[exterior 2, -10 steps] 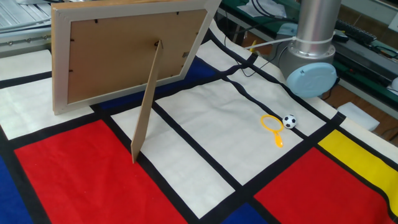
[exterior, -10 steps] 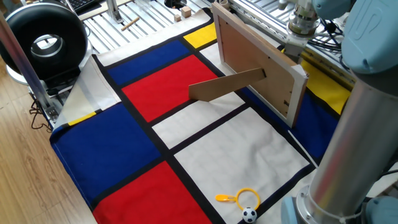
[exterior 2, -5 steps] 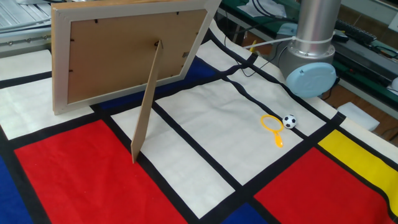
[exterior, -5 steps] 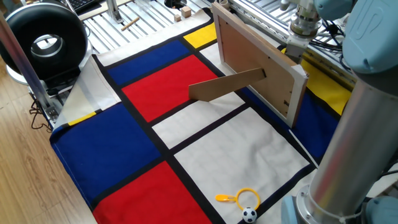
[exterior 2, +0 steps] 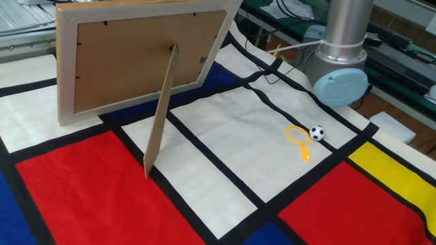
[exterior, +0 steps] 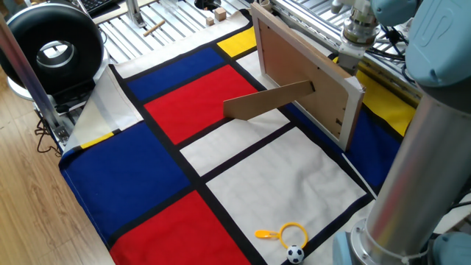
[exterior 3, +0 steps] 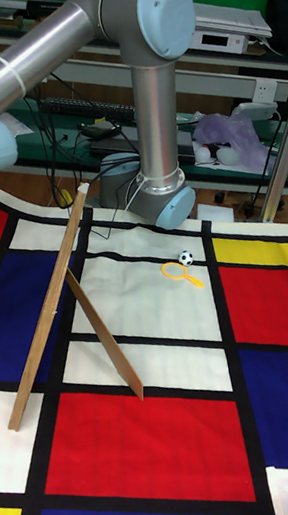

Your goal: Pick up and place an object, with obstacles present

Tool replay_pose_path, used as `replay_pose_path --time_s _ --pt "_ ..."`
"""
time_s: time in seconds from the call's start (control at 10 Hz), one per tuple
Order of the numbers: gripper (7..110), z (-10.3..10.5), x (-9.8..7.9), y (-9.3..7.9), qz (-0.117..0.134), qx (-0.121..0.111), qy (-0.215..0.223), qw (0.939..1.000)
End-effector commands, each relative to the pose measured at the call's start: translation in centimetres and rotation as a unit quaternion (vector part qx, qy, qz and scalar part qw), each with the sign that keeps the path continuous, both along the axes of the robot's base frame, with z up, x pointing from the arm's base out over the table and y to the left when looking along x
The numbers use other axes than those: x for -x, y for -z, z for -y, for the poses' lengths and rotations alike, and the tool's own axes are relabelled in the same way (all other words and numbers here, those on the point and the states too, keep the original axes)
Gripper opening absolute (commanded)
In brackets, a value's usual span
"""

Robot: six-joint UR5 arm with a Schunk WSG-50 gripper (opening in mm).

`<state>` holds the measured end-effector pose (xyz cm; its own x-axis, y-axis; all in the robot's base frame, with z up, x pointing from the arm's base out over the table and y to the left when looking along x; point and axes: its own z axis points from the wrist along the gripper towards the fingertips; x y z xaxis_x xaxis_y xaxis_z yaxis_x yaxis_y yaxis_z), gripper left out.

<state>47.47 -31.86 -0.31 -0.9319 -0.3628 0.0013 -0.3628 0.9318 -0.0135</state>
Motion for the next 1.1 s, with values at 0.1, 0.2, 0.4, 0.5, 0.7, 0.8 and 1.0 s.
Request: replay_pose_path --time_s 0.1,0.2,0.4,0.5,0.7,0.8,1.0 --pt "44 0.0 -0.5 -0.1 0.010 -0.002 0.016 0.9998" --pt "44 0.2 -0.5 -0.1 0.011 0.002 0.022 0.9997" --pt "44 0.4 -0.5 -0.2 0.011 0.009 0.027 0.9995" --pt "7 0.1 -0.4 -0.3 0.011 0.004 0.027 0.9996" --pt "7 -0.6 -0.3 -0.8 0.007 -0.008 0.026 0.9996" --pt "7 -1.0 -0.4 -1.5 0.007 -0.013 0.022 0.9997" --pt "7 -2.0 -0.4 -3.4 0.003 -0.019 0.018 0.9996"
